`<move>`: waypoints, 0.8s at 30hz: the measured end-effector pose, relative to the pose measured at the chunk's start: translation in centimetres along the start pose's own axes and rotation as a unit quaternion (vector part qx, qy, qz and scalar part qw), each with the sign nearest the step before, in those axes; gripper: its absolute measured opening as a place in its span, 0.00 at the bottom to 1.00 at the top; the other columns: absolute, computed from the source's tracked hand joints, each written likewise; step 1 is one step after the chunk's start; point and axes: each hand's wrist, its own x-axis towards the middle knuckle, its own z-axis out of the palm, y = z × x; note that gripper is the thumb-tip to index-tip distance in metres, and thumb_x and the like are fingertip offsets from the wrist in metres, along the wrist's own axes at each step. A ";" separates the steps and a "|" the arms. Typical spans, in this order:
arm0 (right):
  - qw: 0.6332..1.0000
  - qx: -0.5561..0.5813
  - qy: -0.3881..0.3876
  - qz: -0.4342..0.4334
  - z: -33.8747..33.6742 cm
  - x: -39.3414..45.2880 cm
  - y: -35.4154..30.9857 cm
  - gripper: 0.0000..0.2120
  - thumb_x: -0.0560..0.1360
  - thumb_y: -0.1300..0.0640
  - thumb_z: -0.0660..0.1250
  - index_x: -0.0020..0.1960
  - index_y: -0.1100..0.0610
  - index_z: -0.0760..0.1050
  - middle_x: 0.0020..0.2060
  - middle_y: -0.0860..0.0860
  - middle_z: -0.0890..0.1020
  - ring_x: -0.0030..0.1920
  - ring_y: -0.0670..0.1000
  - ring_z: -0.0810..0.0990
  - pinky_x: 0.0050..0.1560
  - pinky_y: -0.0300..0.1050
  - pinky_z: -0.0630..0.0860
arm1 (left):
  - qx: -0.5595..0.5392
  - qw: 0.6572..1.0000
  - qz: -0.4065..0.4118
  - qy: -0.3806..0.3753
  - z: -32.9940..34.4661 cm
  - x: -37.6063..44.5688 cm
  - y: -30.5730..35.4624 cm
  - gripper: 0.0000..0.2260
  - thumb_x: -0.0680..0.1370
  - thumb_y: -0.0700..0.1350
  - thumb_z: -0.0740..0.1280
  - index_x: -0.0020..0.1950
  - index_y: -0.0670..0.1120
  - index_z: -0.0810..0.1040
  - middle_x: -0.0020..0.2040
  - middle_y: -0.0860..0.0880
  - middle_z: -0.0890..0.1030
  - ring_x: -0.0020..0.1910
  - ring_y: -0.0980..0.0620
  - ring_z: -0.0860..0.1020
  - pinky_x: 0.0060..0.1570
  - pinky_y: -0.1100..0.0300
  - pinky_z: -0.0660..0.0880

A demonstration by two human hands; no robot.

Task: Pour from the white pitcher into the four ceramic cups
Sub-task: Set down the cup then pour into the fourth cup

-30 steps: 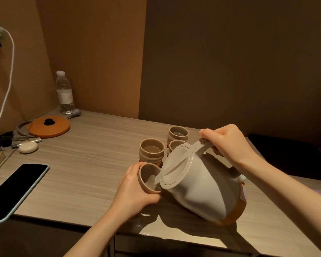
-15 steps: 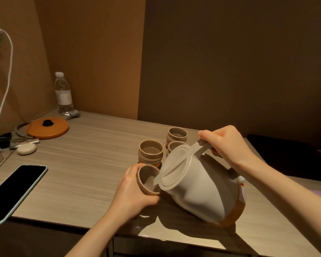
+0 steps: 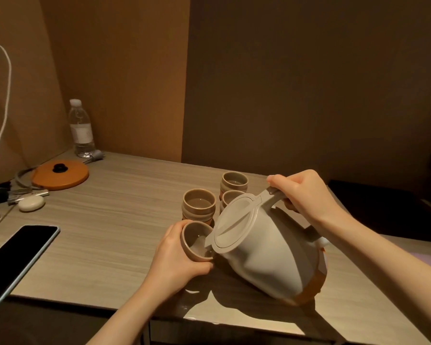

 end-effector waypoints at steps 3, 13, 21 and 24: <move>1.000 0.012 0.007 0.004 -0.4 -0.1 0.3 0.25 0.73 0.49 0.66 0.29 0.69 0.75 0.21 0.54 0.69 0.23 0.47 0.66 0.35 0.47 0.66 | -0.008 1.000 -0.003 0.000 0.1 0.1 0.3 0.37 0.55 0.50 0.82 0.60 0.59 0.70 0.56 0.61 0.75 0.54 0.64 0.73 0.49 0.70 0.69; 0.996 0.069 0.046 0.024 -1.9 -0.7 1.6 0.24 0.75 0.54 0.66 0.24 0.65 0.71 0.20 0.53 0.68 0.20 0.45 0.65 0.33 0.42 0.65 | -0.060 0.998 -0.034 0.000 1.1 0.4 1.3 0.35 0.54 0.48 0.82 0.59 0.57 0.74 0.54 0.57 0.79 0.55 0.58 0.77 0.51 0.64 0.73; 0.992 0.095 0.078 0.025 -3.2 -1.6 2.9 0.23 0.76 0.54 0.64 0.26 0.65 0.71 0.21 0.55 0.68 0.22 0.47 0.64 0.30 0.40 0.64 | -0.109 0.992 -0.058 0.004 2.0 0.4 2.3 0.34 0.55 0.43 0.84 0.58 0.55 0.74 0.53 0.56 0.81 0.54 0.57 0.78 0.47 0.66 0.73; 0.989 0.111 0.089 0.036 -3.8 -2.0 3.7 0.22 0.76 0.56 0.64 0.27 0.69 0.72 0.21 0.56 0.68 0.21 0.47 0.63 0.27 0.38 0.63 | -0.119 0.991 -0.060 0.003 2.3 0.4 2.7 0.34 0.56 0.42 0.83 0.58 0.55 0.74 0.53 0.56 0.80 0.54 0.57 0.78 0.43 0.69 0.73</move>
